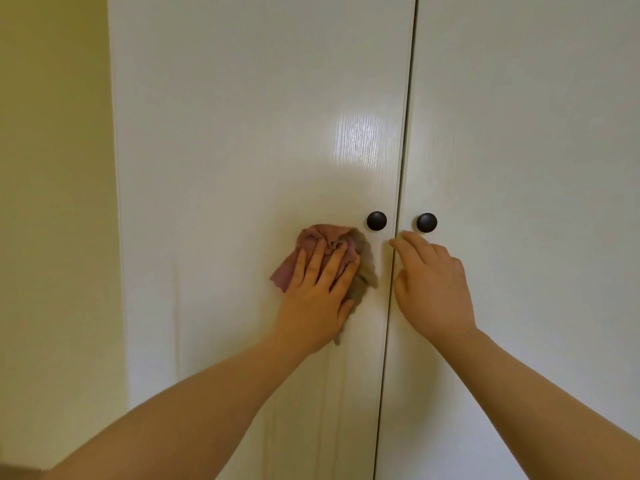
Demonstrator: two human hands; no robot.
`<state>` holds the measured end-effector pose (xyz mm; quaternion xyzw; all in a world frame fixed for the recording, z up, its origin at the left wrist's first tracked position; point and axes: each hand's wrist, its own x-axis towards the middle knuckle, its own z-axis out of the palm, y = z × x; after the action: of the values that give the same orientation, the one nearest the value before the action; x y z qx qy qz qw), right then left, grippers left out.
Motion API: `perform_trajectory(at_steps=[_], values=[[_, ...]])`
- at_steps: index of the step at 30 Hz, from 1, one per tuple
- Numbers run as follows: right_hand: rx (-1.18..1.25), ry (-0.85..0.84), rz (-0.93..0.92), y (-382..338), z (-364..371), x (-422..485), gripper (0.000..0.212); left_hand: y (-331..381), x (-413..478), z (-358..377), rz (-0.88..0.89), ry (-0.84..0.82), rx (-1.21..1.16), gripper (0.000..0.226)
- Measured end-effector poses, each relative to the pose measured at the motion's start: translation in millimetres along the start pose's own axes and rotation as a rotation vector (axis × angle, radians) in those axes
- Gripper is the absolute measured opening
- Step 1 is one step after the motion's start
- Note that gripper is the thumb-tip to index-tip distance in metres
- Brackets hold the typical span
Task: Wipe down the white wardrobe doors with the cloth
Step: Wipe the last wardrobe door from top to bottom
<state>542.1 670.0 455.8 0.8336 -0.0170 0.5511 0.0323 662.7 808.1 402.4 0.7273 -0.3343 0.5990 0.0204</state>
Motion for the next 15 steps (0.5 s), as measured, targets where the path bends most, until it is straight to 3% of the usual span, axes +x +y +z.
perform_trajectory(at_steps=[6,11,15], values=[[0.107,-0.142,0.031,-8.3,-2.3,-16.2,0.050,-4.1,-37.3,-0.2,0.198,-0.043,0.025,0.059],[0.117,-0.185,0.076,-7.7,-1.5,-19.9,0.049,7.4,8.2,-5.2,-0.140,-0.010,-0.019,0.058],[0.126,-0.280,0.107,-13.6,-0.1,-23.0,0.052,13.5,-52.4,4.5,0.105,-0.082,-0.002,0.056]])
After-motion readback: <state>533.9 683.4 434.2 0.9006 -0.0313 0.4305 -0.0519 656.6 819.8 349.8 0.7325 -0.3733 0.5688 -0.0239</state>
